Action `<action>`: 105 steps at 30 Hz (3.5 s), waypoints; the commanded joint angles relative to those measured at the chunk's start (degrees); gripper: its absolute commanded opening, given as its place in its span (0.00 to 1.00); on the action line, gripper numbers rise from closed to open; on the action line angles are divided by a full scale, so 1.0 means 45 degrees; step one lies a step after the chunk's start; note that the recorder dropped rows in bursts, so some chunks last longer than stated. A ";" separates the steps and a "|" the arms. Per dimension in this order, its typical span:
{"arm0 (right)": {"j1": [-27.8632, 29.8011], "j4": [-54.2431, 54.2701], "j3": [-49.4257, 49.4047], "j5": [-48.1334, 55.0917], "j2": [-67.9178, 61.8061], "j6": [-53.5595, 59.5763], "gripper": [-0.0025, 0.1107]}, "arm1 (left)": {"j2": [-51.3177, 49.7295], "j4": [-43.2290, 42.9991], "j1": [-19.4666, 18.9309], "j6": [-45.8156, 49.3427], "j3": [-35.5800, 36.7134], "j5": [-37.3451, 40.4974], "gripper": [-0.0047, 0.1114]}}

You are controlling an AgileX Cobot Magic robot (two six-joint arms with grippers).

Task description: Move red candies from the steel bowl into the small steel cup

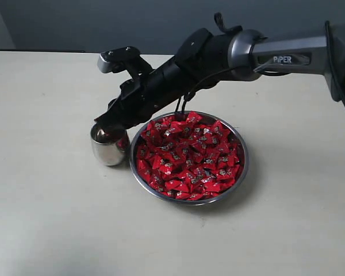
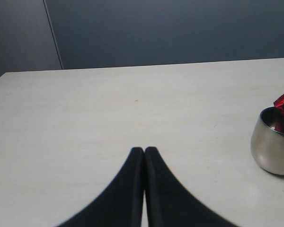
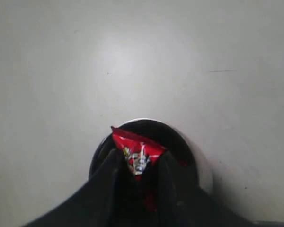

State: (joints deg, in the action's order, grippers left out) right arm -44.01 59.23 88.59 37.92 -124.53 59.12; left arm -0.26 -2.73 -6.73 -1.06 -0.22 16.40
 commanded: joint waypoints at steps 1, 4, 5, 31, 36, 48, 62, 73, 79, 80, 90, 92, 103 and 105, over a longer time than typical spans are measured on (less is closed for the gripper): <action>-0.0019 -0.0238 0.0058 0.0067 0.0008 -0.0195 0.02 | 0.0057 0.0026 -0.0007 -0.0016 0.0049 -0.0020 0.04; -0.0019 -0.0380 0.0058 0.0119 0.0008 -0.0190 0.02 | 0.0057 0.0026 -0.0007 -0.0016 0.0049 -0.0020 0.04; -0.0019 -0.0403 0.0058 0.0115 0.0008 -0.0190 0.02 | 0.0057 0.0026 -0.0007 -0.0016 0.0049 -0.0020 0.04; -0.0019 -0.0403 0.0058 0.0222 0.0008 -0.0536 0.36 | 0.0057 0.0026 -0.0007 -0.0016 0.0049 -0.0020 0.04; -0.0019 -0.0403 0.0058 0.0222 0.0060 -0.0536 0.36 | 0.0057 0.0026 -0.0007 -0.0016 0.0049 -0.0020 0.04; 0.0006 -0.4157 0.0058 -0.0257 0.1859 -0.2603 0.02 | 0.0057 0.0026 -0.0007 -0.0016 0.0049 -0.0020 0.04; 0.2012 -0.1989 -0.3481 -0.0922 0.5023 -0.0718 0.01 | 0.0057 0.0026 -0.0007 -0.0016 0.0049 -0.0020 0.04; 0.3254 -0.0013 -0.7681 -0.2434 0.6633 0.1335 0.01 | 0.0057 0.0026 -0.0007 -0.0016 0.0049 -0.0020 0.04; 0.3254 0.0157 -0.7681 -0.2428 0.5802 0.1335 0.01 | 0.0057 0.0026 -0.0007 -0.0016 0.0049 -0.0020 0.04; 0.3254 0.0186 -0.7681 -0.2479 0.5612 0.1311 0.01 | 0.0057 0.0026 -0.0007 -0.0016 0.0049 -0.0020 0.04; 0.3064 0.0374 -0.7681 -0.2811 0.4652 0.1336 0.01 | 0.0057 0.0026 -0.0007 -0.0016 0.0049 -0.0020 0.04; 0.2800 0.0374 -0.7681 -0.2811 0.4611 0.1400 0.01 | 0.0057 0.0026 -0.0007 -0.0016 0.0049 -0.0020 0.04; 0.1771 0.0407 -0.7054 -0.3186 0.3951 0.1503 0.01 | 0.0057 0.0026 -0.0007 -0.0016 0.0049 -0.0020 0.04; 0.1771 0.0407 -0.6960 -0.3186 0.3805 0.1405 0.01 | 0.0057 0.0026 -0.0007 -0.0016 0.0049 -0.0020 0.04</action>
State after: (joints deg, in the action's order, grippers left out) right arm -35.98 60.66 56.51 24.08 -106.49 65.80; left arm -0.26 -2.73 -6.73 -1.06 -0.22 16.40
